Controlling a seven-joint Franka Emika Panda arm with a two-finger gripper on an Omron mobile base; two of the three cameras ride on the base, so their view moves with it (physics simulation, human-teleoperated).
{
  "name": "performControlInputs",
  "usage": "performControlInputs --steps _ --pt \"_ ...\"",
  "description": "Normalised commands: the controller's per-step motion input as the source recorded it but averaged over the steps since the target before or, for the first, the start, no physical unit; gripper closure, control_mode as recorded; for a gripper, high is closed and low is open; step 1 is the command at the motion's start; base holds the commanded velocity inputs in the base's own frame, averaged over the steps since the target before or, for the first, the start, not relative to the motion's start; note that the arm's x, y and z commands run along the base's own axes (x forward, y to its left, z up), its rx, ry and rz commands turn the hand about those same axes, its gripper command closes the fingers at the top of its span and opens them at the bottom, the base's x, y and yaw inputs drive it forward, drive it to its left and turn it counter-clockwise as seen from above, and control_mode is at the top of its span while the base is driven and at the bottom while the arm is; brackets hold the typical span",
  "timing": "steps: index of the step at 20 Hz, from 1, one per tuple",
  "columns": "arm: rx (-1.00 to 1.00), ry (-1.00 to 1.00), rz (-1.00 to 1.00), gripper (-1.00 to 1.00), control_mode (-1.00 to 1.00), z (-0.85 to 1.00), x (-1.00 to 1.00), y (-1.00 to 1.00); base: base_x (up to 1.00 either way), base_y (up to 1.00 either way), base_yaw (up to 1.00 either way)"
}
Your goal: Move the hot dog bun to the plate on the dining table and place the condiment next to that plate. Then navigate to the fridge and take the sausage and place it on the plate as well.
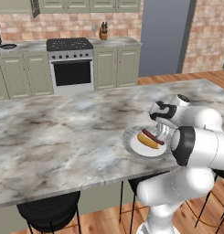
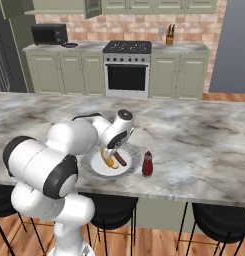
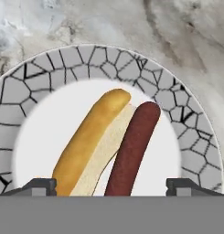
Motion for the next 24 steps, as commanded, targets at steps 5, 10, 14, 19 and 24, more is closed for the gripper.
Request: performControlInputs --steps 5,10,14,19,24 --pt "-0.02 -0.23 0.00 -1.00 -1.00 0.86 -0.14 0.00 0.00 0.00 0.00" --pt "-0.07 -0.07 0.00 -1.00 -1.00 0.77 -0.18 0.00 0.00 0.00 0.00" --pt "-0.09 -0.05 -0.02 -1.00 -1.00 0.58 -0.41 0.00 0.00 0.00 0.00" --pt "-0.09 -0.22 -0.02 -1.00 -1.00 0.32 -0.83 0.03 0.00 0.00 0.00" --pt "-0.09 -0.20 0.00 -1.00 -1.00 0.15 -0.84 0.07 0.00 0.00 0.00"
